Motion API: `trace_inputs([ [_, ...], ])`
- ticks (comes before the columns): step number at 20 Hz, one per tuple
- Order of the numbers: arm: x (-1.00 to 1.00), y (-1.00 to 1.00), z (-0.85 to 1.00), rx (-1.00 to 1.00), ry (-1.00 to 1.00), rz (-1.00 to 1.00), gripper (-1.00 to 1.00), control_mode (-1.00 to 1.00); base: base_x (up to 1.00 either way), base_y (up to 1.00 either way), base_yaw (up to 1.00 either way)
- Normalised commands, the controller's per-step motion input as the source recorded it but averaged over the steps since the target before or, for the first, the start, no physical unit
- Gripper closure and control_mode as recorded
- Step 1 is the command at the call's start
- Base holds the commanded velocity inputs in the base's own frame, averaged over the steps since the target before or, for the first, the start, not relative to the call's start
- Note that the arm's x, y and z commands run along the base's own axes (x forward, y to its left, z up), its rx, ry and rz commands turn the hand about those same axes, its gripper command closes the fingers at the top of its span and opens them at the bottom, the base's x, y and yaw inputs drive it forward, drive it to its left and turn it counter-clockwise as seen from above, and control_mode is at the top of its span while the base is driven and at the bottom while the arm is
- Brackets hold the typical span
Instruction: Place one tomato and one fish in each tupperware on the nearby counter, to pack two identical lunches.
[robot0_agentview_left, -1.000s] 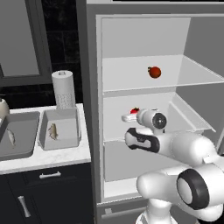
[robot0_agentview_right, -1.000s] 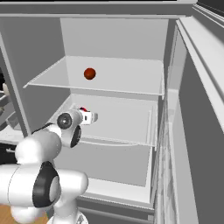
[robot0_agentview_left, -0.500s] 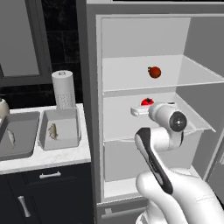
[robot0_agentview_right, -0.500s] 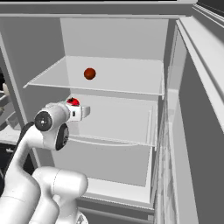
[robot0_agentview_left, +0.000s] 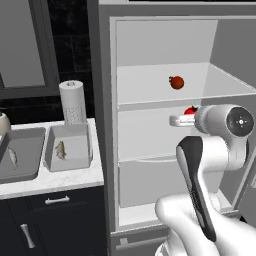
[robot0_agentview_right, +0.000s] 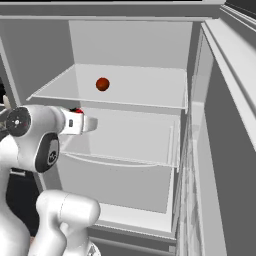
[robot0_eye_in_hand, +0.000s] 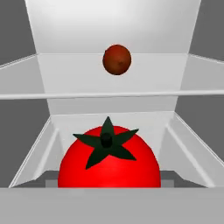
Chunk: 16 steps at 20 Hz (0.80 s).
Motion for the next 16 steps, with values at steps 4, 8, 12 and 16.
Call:
trace_inputs([
  [4, -0.98, -0.15, 0.22, 0.00, 0.20, 0.00, 1.00, -1.00, 0.00, 0.00, 0.00],
  [8, -0.77, -0.03, -0.13, 0.00, 0.07, 0.00, 1.00, -1.00, 0.00, 0.00, 0.00],
  [12, -0.38, 0.00, -0.12, 0.00, 0.23, 0.00, 1.00, -1.00, 0.00, 0.00, 0.00],
  [16, -0.40, 0.01, -0.09, 0.00, 0.16, 0.00, 1.00, -1.00, 0.00, 0.00, 0.00],
])
